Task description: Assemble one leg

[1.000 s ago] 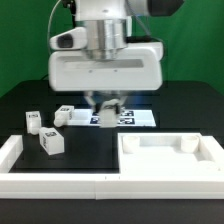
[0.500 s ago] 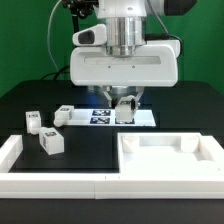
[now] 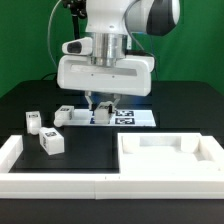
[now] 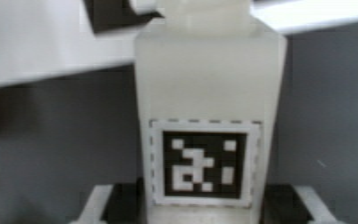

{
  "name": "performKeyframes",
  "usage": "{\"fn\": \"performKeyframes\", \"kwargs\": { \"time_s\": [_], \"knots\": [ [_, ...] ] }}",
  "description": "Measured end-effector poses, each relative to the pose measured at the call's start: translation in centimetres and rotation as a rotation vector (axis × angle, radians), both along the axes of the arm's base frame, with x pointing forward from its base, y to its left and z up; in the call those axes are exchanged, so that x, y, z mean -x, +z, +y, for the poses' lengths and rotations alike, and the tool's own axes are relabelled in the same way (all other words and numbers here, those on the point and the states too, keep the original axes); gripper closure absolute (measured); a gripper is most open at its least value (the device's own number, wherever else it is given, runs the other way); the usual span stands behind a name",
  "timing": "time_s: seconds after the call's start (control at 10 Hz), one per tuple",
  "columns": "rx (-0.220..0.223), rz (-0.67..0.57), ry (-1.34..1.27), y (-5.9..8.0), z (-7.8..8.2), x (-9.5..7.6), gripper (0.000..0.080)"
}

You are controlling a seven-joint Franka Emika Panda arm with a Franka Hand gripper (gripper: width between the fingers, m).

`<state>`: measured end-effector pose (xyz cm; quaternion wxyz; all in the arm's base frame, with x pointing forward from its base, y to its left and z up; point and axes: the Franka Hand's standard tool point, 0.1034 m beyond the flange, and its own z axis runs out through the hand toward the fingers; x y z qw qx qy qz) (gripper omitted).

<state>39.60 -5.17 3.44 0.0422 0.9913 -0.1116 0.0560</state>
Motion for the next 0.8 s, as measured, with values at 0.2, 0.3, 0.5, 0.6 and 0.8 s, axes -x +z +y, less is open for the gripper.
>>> {"fn": "performKeyframes", "kwargs": {
  "time_s": [0.2, 0.3, 0.5, 0.6, 0.8],
  "knots": [
    [0.032, -0.006, 0.02, -1.5, 0.8, 1.2, 0.0515],
    [0.031, -0.009, 0.022, -1.5, 1.3, 1.4, 0.0515],
    [0.032, -0.026, 0.037, -1.1, 1.8, 1.3, 0.0515],
    [0.03, -0.029, 0.038, -1.0, 1.8, 1.2, 0.0515],
    [0.03, -0.029, 0.038, -1.0, 1.8, 1.1, 0.0297]
  ]
}}
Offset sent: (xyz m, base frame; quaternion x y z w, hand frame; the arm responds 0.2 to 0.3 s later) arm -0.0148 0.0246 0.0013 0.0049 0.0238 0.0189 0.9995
